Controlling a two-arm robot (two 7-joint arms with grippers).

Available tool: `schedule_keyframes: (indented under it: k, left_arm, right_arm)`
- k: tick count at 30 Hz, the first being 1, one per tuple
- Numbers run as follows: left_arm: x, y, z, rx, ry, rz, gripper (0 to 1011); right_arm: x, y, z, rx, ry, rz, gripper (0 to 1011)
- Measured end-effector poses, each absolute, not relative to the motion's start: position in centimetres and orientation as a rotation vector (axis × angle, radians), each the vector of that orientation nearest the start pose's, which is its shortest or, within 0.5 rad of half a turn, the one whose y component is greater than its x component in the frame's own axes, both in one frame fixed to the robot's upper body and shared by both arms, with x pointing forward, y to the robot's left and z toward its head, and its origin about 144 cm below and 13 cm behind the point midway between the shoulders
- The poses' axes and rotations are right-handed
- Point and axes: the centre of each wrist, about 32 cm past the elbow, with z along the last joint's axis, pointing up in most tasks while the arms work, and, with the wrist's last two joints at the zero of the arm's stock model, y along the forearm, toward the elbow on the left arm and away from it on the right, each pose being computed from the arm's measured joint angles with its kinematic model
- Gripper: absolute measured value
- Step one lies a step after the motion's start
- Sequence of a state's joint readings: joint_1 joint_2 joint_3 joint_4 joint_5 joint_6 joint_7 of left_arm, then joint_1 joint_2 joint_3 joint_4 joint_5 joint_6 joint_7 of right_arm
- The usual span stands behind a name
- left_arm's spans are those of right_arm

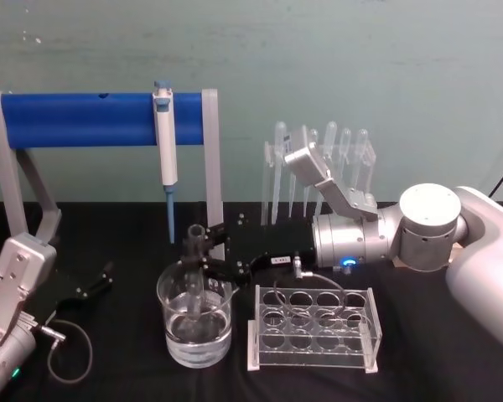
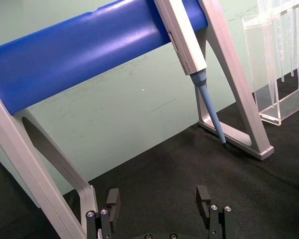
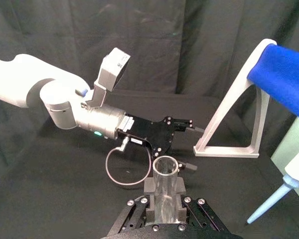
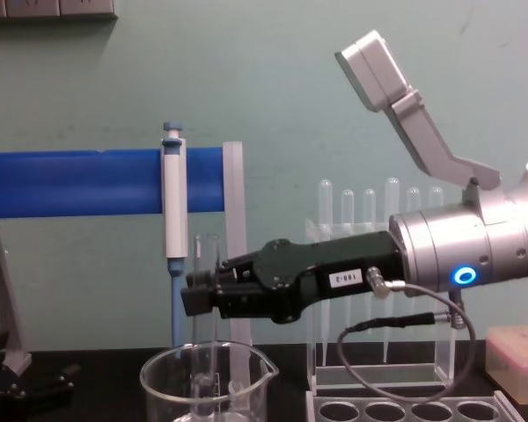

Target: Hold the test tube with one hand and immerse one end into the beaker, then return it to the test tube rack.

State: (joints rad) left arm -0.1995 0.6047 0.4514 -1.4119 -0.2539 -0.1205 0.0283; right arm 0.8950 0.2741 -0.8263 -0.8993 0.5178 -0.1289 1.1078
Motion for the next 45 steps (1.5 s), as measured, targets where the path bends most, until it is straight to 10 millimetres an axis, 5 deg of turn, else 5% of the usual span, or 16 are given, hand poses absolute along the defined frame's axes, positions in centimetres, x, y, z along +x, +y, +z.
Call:
schedule_keyframes:
  k: [45]
  left_arm:
    - [48.86, 30.97, 113.98, 0.304, -0.285, 1.248, 1000]
  right_arm:
    - [64.59, -18.57, 123.73, -0.212, -0.169, -0.065, 226]
